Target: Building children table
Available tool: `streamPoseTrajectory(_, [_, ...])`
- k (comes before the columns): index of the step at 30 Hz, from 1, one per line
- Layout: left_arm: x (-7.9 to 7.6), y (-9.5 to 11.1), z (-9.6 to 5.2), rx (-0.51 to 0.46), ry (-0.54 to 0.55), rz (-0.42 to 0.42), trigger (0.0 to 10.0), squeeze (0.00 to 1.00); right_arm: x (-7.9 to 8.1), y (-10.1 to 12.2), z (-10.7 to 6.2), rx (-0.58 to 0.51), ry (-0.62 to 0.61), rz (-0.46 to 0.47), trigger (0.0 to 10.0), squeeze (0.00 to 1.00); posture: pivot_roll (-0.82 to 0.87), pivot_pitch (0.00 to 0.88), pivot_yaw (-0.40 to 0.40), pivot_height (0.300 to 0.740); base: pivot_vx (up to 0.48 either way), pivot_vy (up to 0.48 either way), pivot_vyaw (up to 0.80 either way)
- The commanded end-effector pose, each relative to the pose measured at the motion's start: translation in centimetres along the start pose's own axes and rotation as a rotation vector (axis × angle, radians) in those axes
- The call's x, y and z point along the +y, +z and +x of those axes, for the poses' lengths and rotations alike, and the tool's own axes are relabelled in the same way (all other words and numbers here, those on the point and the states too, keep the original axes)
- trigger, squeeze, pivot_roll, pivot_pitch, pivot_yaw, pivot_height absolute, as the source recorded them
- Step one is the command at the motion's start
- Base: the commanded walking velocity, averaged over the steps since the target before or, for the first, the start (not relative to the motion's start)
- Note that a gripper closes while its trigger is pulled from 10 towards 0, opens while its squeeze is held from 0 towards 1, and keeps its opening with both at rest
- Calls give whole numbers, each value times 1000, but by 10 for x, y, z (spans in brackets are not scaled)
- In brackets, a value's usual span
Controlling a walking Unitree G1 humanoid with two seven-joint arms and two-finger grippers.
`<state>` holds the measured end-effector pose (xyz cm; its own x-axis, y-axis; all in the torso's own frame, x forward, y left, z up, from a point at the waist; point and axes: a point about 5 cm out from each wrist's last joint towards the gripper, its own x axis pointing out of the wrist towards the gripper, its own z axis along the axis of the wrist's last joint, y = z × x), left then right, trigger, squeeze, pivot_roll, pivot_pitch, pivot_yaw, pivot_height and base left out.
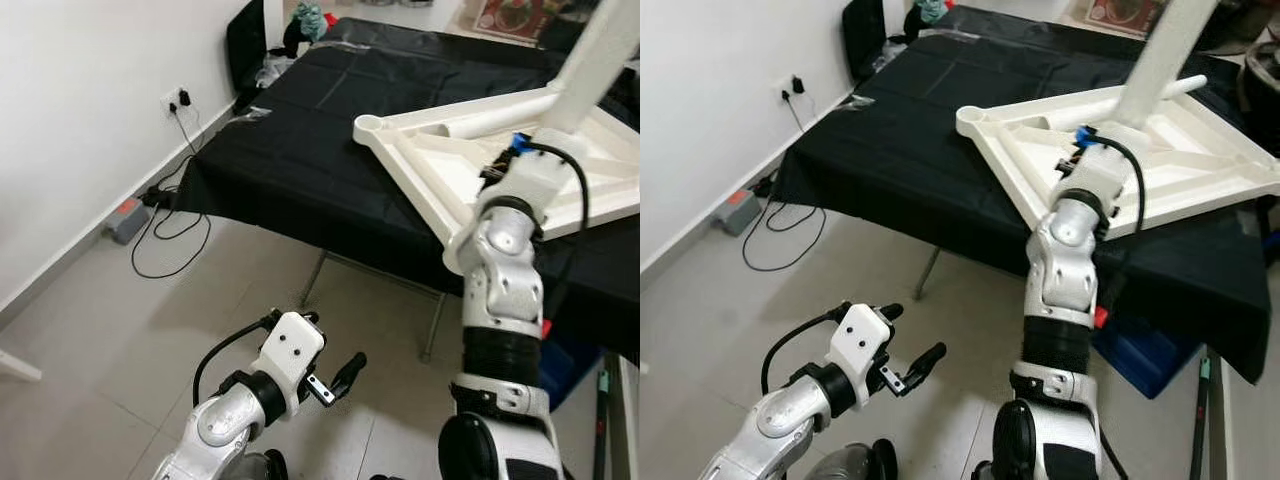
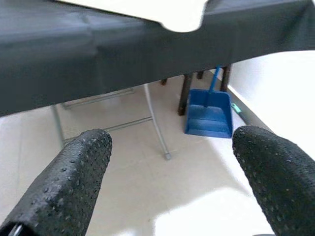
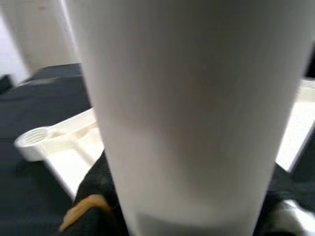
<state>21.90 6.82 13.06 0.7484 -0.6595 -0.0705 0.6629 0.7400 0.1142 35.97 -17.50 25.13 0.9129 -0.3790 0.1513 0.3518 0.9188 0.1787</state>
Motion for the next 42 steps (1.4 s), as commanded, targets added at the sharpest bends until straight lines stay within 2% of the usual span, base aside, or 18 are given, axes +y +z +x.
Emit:
streamPoseTrajectory(1, [0,-4,0,21,3,6,10000,0,13,-11,-3,64,84,21,10000,651,155,182,-26,740,0,0,0])
streamPoseTrajectory(2, [0,-5,0,22,3,4,10000,0,19,-10,-4,71,156,47,10000,1000,152,180,-27,740,0,0,0])
streamPoseTrajectory(4, [0,-5,0,22,2,3,10000,0,23,-9,-6,80,189,70,10000,1000,154,180,-28,740,0,0,0])
streamPoseTrajectory(5, [0,-5,0,22,2,2,10000,0,27,-6,-5,72,259,71,10000,63,156,179,-29,740,0,0,0])
streamPoseTrajectory(6, [0,-5,0,22,2,2,10000,0,27,-6,-5,72,259,71,10000,63,156,179,-29,740,0,0,0])
streamPoseTrajectory(7, [-1,-5,0,20,1,0,10000,0,29,-4,-3,77,337,57,10000,0,153,173,-26,740,0,0,0])
streamPoseTrajectory(8, [-1,-5,0,20,1,0,10000,0,29,-4,-3,77,337,57,10000,0,153,173,-26,740,0,0,0])
streamPoseTrajectory(9, [-1,-5,0,15,-2,-4,10000,0,29,-4,-2,100,452,70,10000,0,151,168,-27,740,0,0,0])
streamPoseTrajectory(11, [-1,-5,0,15,-2,-4,10000,0,29,-4,-2,100,452,70,10000,0,151,168,-27,740,0,0,0])
streamPoseTrajectory(12, [-1,-4,0,9,-3,-7,10000,0,24,-4,2,99,543,34,10000,0,154,166,-28,740,0,0,0])
streamPoseTrajectory(13, [-1,-4,0,9,-3,-7,10000,0,24,-4,2,99,543,34,10000,0,154,166,-28,740,0,0,0])
streamPoseTrajectory(15, [-2,-5,1,2,-8,-7,10000,0,6,-5,16,111,714,-56,10000,0,148,154,-28,740,0,0,0])
streamPoseTrajectory(17, [-2,-5,1,2,-8,-7,10000,0,6,-5,16,111,714,-56,10000,0,148,154,-28,740,0,0,0])
streamPoseTrajectory(20, [-2,-3,1,-22,-8,-13,10000,0,-8,1,23,123,900,-83,10000,0,152,149,-28,740,0,0,0])
streamPoseTrajectory(29, [1,0,-2,-55,26,-7,10000,0,-8,2,29,164,1049,-116,10000,0,161,137,-28,740,0,0,0])
streamPoseTrajectory(31, [1,0,-2,-55,26,-7,10000,0,-8,2,29,164,1049,-116,10000,0,161,137,-28,740,0,0,0])
streamPoseTrajectory(36, [2,0,-2,-56,25,-6,10000,0,-2,-1,21,194,1227,-116,10000,0,163,146,-31,740,0,0,0])
streamPoseTrajectory(42, [4,5,-3,-93,55,10,10000,0,2,-1,26,194,1231,-120,10000,0,164,150,-31,740,0,0,0])
